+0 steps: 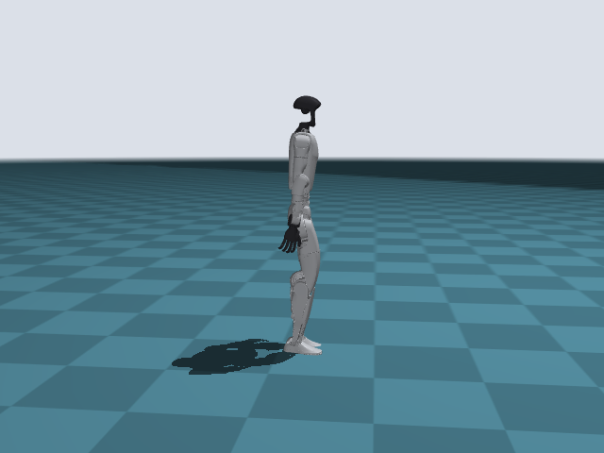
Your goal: Upper body actions
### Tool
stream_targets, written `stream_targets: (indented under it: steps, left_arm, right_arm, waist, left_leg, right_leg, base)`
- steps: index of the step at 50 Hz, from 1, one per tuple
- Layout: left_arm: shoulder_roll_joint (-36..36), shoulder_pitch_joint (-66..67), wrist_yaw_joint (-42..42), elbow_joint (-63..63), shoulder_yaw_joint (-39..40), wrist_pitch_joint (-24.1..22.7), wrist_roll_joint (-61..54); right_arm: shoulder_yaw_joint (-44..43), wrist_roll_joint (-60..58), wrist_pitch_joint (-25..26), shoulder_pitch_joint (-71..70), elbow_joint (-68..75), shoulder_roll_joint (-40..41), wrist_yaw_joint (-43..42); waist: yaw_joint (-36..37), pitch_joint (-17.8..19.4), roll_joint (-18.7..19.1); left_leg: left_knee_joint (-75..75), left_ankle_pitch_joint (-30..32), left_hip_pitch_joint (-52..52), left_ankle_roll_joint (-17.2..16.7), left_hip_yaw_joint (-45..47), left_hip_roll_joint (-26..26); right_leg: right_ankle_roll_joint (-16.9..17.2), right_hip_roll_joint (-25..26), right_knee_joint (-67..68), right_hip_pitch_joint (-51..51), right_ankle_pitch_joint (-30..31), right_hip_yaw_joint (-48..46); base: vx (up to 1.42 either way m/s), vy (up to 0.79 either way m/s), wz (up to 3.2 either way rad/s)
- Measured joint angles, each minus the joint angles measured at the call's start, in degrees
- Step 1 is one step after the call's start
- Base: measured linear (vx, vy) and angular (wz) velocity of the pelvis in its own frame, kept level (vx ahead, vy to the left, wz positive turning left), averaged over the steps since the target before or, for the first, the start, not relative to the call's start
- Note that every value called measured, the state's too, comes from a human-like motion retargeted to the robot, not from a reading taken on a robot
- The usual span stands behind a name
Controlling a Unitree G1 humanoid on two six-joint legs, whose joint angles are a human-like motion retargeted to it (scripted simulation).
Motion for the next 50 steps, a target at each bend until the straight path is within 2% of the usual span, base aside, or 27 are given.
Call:
stream_targets:
  steps: [2,3,5,7,10,13,17,20,22,23,26,27,28,30,32,34,36,39,43,47,50]
  left_arm:
    - [0.44,0.24,2.36,1.13,-0.24,-0.84,-1.25]
    - [0.58,0.31,3.38,1.51,-0.37,-1.44,-1.78]
    - [0.31,0.56,5.22,1.93,-0.86,-2.08,-2.42]
    - [-0.82,0.68,7.10,2.35,-0.70,-2.76,-3.27]
    - [-1.76,1.76,6.67,2.57,-0.38,-3.49,-3.92]
    - [-2.01,2.01,5.97,2.82,-0.18,-3.14,-3.59]
    - [-1.32,0.99,5.68,3.60,-1.28,-2.45,-3.51]
    - [-1.30,0.53,5.74,3.46,-1.39,-2.45,-3.64]
    - [-1.40,0.18,5.33,3.31,-1.12,-2.57,-3.60]
    - [-1.49,0.11,5.32,3.31,-1.14,-2.61,-3.62]
    - [-1.72,-0.42,5.83,3.43,-1.22,-2.80,-3.47]
    - [-1.83,-0.69,6.02,3.46,-1.24,-2.92,-3.31]
    - [-1.96,-1.06,6.12,3.50,-1.41,-3.09,-3.15]
    - [-2.09,-1.29,5.86,3.27,-1.82,-3.63,-3.27]
    - [-1.85,-1.43,4.86,3.20,-3.02,-3.96,-3.45]
    - [-1.14,-1.45,3.92,3.54,-5.01,-3.74,-2.76]
    - [0.04,-1.48,3.51,3.70,-6.95,-3.02,-0.80]
    - [1.53,-1.20,4.49,3.48,-8.36,-1.82,3.50]
    - [1.58,0.76,5.09,4.16,-8.28,-1.71,3.77]
    - [1.69,2.01,3.37,4.97,-6.64,-1.71,3.37]
    - [2.14,2.05,3.71,5.26,-6.42,-1.06,7.21]
  right_arm:
    - [0.49,-1.17,0.08,-0.11,-0.08,-0.08,0.36]
    - [0.68,-1.93,0.27,-0.40,-0.20,-0.14,0.41]
    - [0.45,-3.10,0.66,-0.59,-0.73,-0.16,0.26]
    - [0.14,-4.05,0.59,-1.28,-1.89,-0.32,-0.52]
    - [0.41,-3.54,-0.25,-1.33,-2.71,-0.37,-1.32]
    - [0.06,-2.12,-0.41,-1.56,-2.62,0.02,-0.74]
    - [-0.76,-1.46,-0.95,-1.33,-2.26,0.48,0.44]
    - [-0.29,-2.64,-0.48,-1.12,-1.65,0.31,0.19]
    - [0.04,-3.54,0.29,-1.35,-1.48,0.11,0.15]
    - [0.19,-3.65,0.40,-1.32,-1.48,0.00,0.05]
    - [0.36,-3.39,-0.08,-1.71,-1.80,-0.33,0.15]
    - [0.20,-3.38,-0.23,-2.02,-2.01,-0.44,0.22]
    - [-0.27,-3.51,-0.30,-2.52,-2.26,-0.56,0.22]
    - [-0.64,-4.02,-0.42,-3.55,-3.07,-0.72,0.04]
    - [-0.54,-4.12,-0.38,-4.62,-4.46,-0.62,0.12]
    - [-0.22,-3.37,-0.69,-5.25,-5.76,-0.21,-0.02]
    - [0.60,-1.32,-1.68,-5.77,-6.24,0.27,-0.48]
    - [0.62,0.45,-2.58,-6.09,-6.41,0.36,0.38]
    - [0.37,-1.02,-1.79,-5.38,-6.85,-0.73,1.15]
    - [-0.02,1.43,-0.29,-6.50,-5.55,-1.84,-1.13]
    - [-2.08,5.95,1.28,-8.08,-3.32,-2.28,-2.52]
  waist:
    - [0.04,0.04,-1.56]
    - [1.39,-0.05,-2.20]
    - [1.48,0.14,-1.99]
    - [2.23,0.57,-1.80]
    - [0.54,-0.05,-1.20]
    - [-0.22,-0.37,-1.47]
    - [-0.48,-0.72,-3.02]
    - [-1.02,-1.88,-4.23]
    - [0.64,-1.96,-4.85]
    - [1.68,-1.81,-4.73]
    - [7.20,-0.68,-4.10]
    - [9.22,-0.23,-4.06]
    - [10.77,0.18,-4.12]
    - [9.65,0.47,-4.19]
    - [4.67,1.20,-2.76]
    - [0.43,2.06,-1.34]
    - [-1.22,2.90,-1.05]
    - [-1.34,3.34,-0.65]
    - [-0.36,2.15,-0.17]
    - [-1.94,1.78,0.96]
    - [-4.69,0.71,2.48]
  left_leg:
    - [0.04,0.39,0.29,-0.11,-1.79,-1.29]
    - [0.18,0.42,-0.02,-0.18,-1.40,-1.56]
    - [0.44,0.78,-0.21,-0.22,-2.89,-1.27]
    - [0.37,1.03,0.06,-0.51,-2.53,-0.89]
    - [0.74,1.12,0.09,-0.79,-3.19,-0.31]
    - [2.41,0.34,-0.31,-1.29,-3.25,0.22]
    - [9.15,-2.11,-2.23,-3.41,-3.17,1.19]
    - [15.87,-1.29,-5.20,-4.85,-2.94,2.09]
    - [17.50,-0.72,-6.83,-5.12,-8.54,0.79]
    - [16.58,-0.36,-6.85,-6.79,-13.64,-0.03]
    - [12.76,-0.59,-5.49,-13.90,-38.06,-4.98]
    - [11.37,-0.14,-4.83,-16.19,-43.47,-5.93]
    - [9.70,1.22,-4.37,-17.56,-44.10,-5.62]
    - [8.65,0.78,-4.38,-14.20,-33.62,-3.52]
    - [6.09,1.09,-2.72,-11.51,-22.68,-0.20]
    - [5.11,0.75,-1.44,-10.65,-22.54,0.37]
    - [4.93,0.36,-1.10,-10.51,-17.91,1.78]
    - [3.46,-1.25,0.82,-9.72,-10.34,3.26]
    - [1.24,-3.84,3.51,-9.31,2.62,4.41]
    - [-0.89,-6.72,6.44,-10.51,15.62,4.84]
    - [-1.16,-8.92,7.73,-12.87,26.20,5.64]
  right_leg:
    - [-1.86,2.35,-2.43,0.38,3.37,6.39]
    - [-0.65,-0.56,-2.35,1.14,3.40,0.92]
    - [-2.22,-0.68,-2.40,1.93,2.44,-9.16]
    - [0.11,-0.41,-2.58,1.75,2.87,-0.97]
    - [-0.38,-0.80,-3.55,2.42,3.11,-5.28]
    - [-0.43,0.16,-3.84,2.29,2.65,-2.64]
    - [0.01,-1.07,-3.68,1.76,2.60,-1.46]
    - [0.43,-2.39,-2.91,0.06,2.89,0.53]
    - [0.32,-2.61,-2.14,-1.26,3.46,3.96]
    - [-0.04,-1.88,-2.12,-1.53,3.87,5.75]
    - [-0.89,1.14,-1.74,-2.87,5.89,13.22]
    - [-1.06,2.07,-1.59,-3.38,6.73,15.96]
    - [-1.11,2.79,-1.56,-3.82,7.61,18.41]
    - [-1.07,3.19,-1.54,-4.85,8.94,20.52]
    - [-1.16,4.14,-0.89,-5.75,9.17,20.06]
    - [-1.87,5.40,0.01,-6.97,8.38,20.55]
    - [-3.49,5.33,0.38,-7.88,5.99,19.55]
    - [-5.59,3.75,0.34,-9.23,1.70,11.80]
    - [-5.57,1.91,0.33,-10.87,-3.55,0.32]
    - [-4.56,-0.49,-0.44,-9.81,-7.99,-17.74]
    - [-1.95,-2.27,-1.44,-8.02,-10.13,-32.82]
  base:
    - [0.10,-0.09,0.72]
    - [0.05,-0.10,0.21]
    - [0.01,-0.09,0.35]
    - [-0.02,-0.09,0.21]
    - [0.03,-0.06,0.24]
    - [0.00,-0.09,0.06]
    - [0.00,-0.11,-0.06]
    - [0.02,-0.06,-0.52]
    - [-0.01,0.02,-1.64]
    - [0.00,0.04,-2.24]
    - [-0.02,0.07,-3.04]
    - [-0.02,0.09,-3.45]
    - [-0.04,0.08,-2.94]
    - [-0.12,0.06,-1.90]
    - [-0.23,0.04,-0.91]
    - [-0.24,0.05,-1.60]
    - [-0.29,0.02,-2.78]
    - [-0.35,-0.06,-3.30]
    - [-0.18,-0.07,-3.82]
    - [-0.30,-0.10,-3.87]
    - [-0.24,-0.06,-3.23]
